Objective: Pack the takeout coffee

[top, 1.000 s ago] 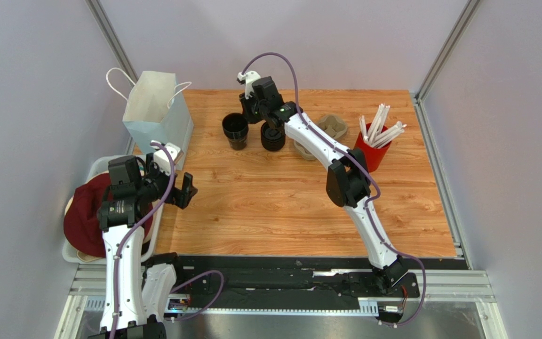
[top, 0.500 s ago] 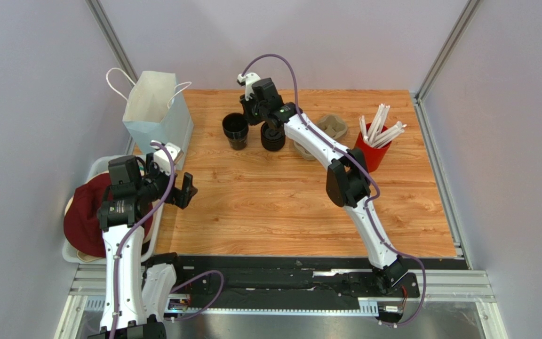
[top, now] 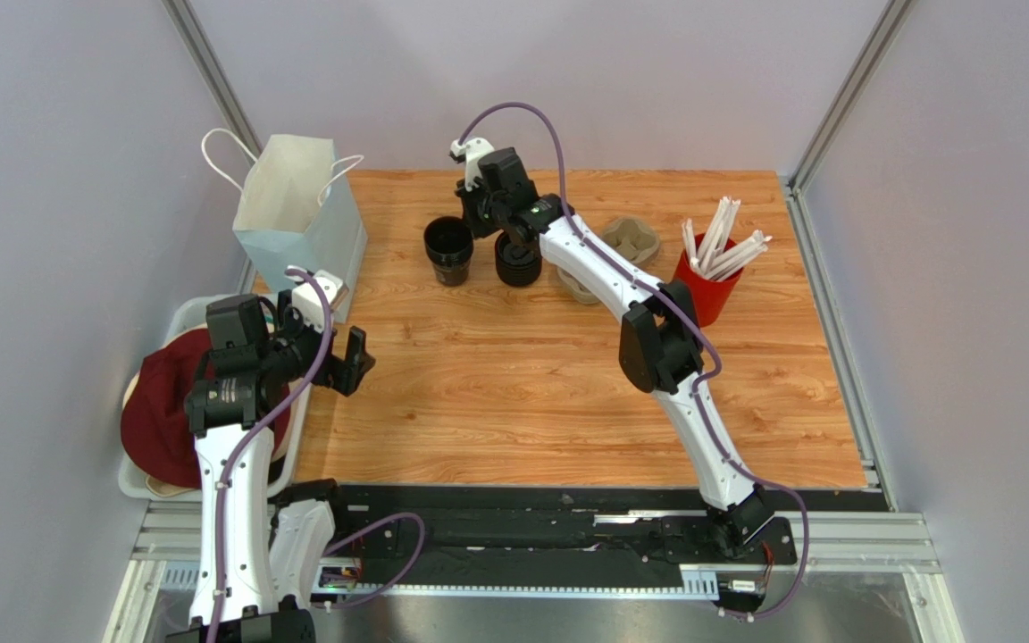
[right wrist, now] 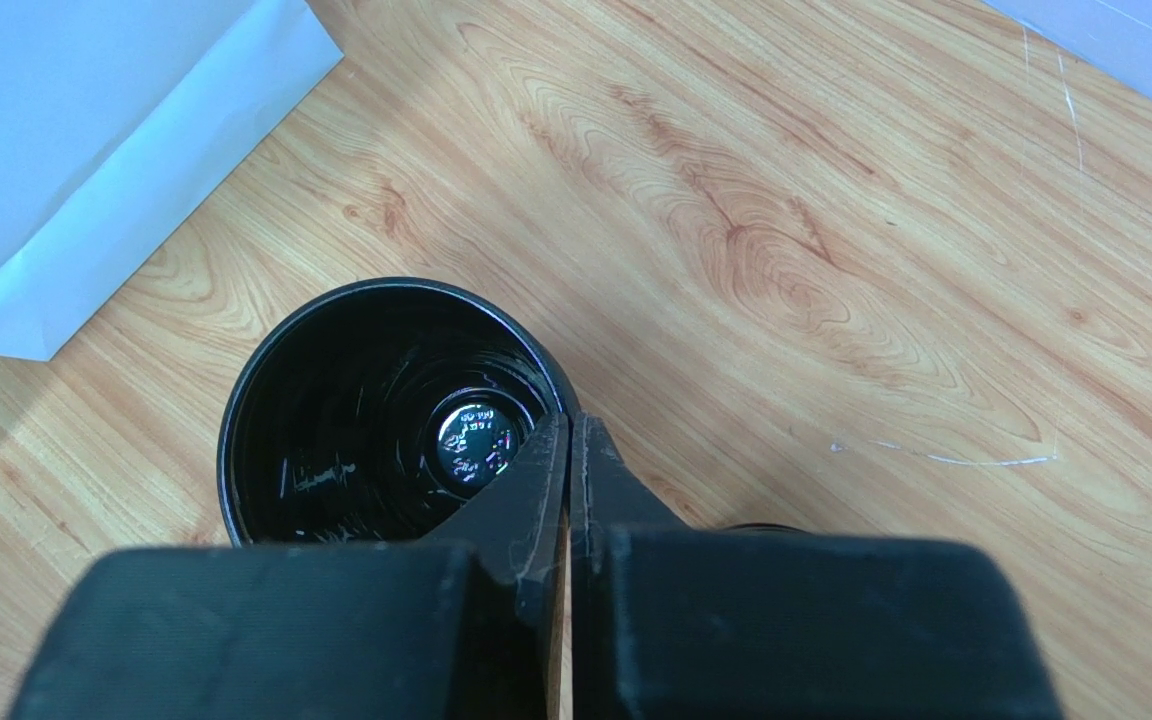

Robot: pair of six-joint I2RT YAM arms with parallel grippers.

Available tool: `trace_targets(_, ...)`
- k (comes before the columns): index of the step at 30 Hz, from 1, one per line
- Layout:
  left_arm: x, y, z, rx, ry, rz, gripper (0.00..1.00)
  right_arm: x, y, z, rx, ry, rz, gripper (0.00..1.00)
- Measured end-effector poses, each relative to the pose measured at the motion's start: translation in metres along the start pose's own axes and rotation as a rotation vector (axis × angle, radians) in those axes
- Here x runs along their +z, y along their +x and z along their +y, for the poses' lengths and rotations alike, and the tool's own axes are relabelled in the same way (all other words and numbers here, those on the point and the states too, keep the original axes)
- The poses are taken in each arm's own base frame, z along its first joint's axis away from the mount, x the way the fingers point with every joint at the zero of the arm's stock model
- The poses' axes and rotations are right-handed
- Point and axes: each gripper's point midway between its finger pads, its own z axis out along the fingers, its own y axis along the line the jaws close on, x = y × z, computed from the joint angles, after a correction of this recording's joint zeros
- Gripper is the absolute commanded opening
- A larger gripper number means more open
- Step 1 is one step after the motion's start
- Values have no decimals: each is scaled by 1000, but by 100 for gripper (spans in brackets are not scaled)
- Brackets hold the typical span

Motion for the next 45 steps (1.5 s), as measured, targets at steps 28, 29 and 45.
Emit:
trace_targets(28,1,1,0,-4,2,5,98,-13,-29,7,27,-25,-45,0)
trace_targets(29,1,1,0,-4,2,5,98,-14,-32,8,30,-26,-51,0)
trace_targets(45,1,1,1,-4,2,4,99,-39,-55,-6,155,-53,-71,0)
